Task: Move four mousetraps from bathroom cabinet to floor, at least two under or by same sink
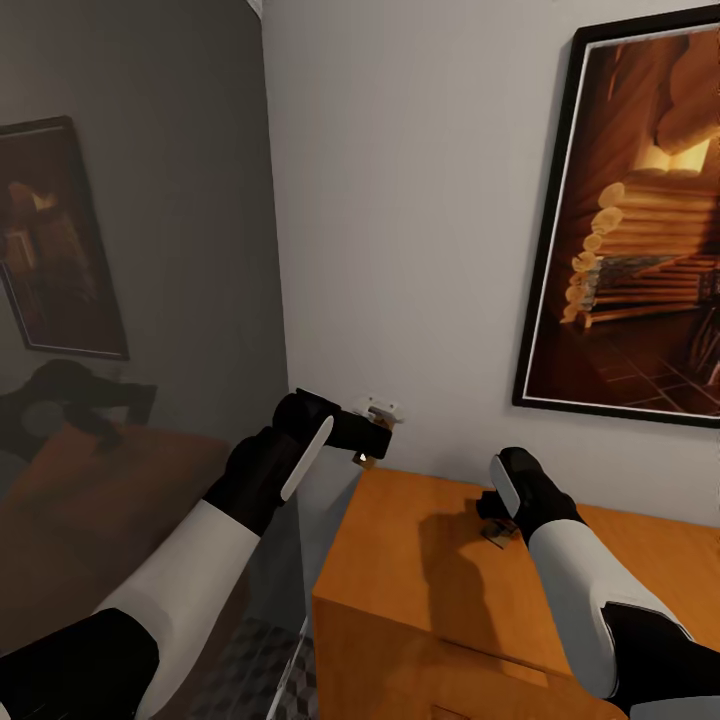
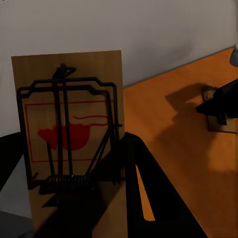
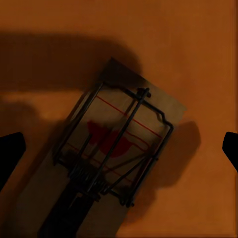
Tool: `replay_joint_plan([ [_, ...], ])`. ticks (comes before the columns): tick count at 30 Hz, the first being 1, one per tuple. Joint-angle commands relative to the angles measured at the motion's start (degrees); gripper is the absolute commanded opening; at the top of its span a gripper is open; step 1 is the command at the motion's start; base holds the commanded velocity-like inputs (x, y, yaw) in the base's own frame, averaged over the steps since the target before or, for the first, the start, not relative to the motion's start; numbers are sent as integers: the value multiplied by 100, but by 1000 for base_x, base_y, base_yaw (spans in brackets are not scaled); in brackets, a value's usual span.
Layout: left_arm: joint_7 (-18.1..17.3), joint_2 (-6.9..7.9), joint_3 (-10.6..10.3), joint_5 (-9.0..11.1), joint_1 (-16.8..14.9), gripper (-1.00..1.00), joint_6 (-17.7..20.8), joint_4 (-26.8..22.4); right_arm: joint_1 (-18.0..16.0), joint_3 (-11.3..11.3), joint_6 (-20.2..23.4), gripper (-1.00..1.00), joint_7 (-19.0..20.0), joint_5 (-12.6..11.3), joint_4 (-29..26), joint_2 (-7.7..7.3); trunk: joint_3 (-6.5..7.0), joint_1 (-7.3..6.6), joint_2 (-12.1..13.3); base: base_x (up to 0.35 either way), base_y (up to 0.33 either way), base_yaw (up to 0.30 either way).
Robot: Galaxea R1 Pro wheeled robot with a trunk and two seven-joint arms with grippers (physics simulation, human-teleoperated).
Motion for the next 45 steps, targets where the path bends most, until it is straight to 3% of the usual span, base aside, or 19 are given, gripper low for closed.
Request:
replay_joint_plan([
  [1,20,2,-3,40,-6,-100,32,-6,-1,-31,14,100,-37,-93,81,7,-9,0,-4,-30,0,0],
  [40,20,5,-3,40,-6,-100,32,5,-1,-28,14,100,-13,-192,82,28,-9,0,-4,-11,0,0],
  [41,20,6,-3,40,-6,-100,32,5,-1,-29,14,-100,-12,-193,82,29,-9,0,-4,0,0,0],
  [45,20,9,-3,40,-6,-100,32,5,-1,-30,14,-100,-15,-191,82,29,-9,0,-4,0,0,0],
])
